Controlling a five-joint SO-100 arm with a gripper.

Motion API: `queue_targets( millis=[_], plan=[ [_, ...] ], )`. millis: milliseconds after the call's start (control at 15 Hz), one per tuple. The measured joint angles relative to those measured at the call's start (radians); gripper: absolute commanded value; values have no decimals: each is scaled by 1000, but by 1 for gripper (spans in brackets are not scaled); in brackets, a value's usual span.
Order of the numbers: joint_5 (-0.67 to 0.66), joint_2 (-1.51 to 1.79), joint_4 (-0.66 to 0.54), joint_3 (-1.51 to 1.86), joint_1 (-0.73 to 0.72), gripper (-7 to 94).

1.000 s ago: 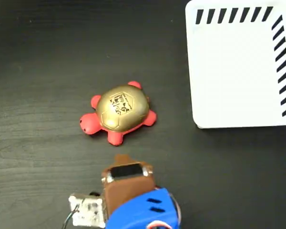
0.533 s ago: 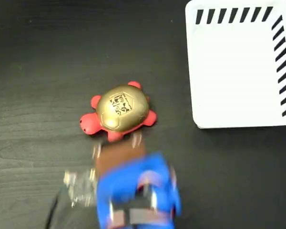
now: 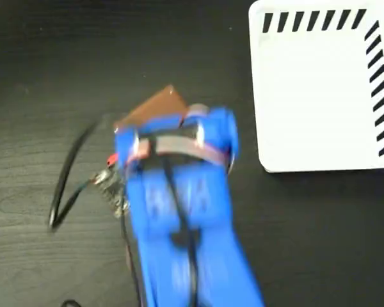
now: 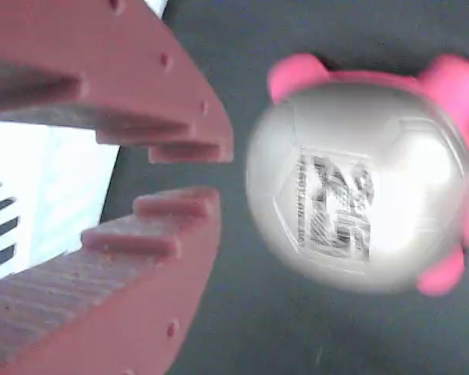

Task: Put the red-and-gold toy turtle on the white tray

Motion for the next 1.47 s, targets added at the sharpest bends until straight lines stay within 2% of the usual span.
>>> queue_targets(
  millis=[67, 133, 200, 267, 400, 467, 800, 1467],
  plan=[
    [-18, -49, 11, -25, -3, 15],
    [-25, -94, 28, -57, -5, 25],
    [-28, -126, 41, -86, -3, 41],
    [-28, -158, 58, -109, 0, 48],
    [-28, -190, 100, -141, 15, 48],
    [-32, -198, 109, -149, 17, 53],
    [-78, -256, 115, -150, 32, 54],
    [-54, -411, 54, -117, 20, 54]
  ],
)
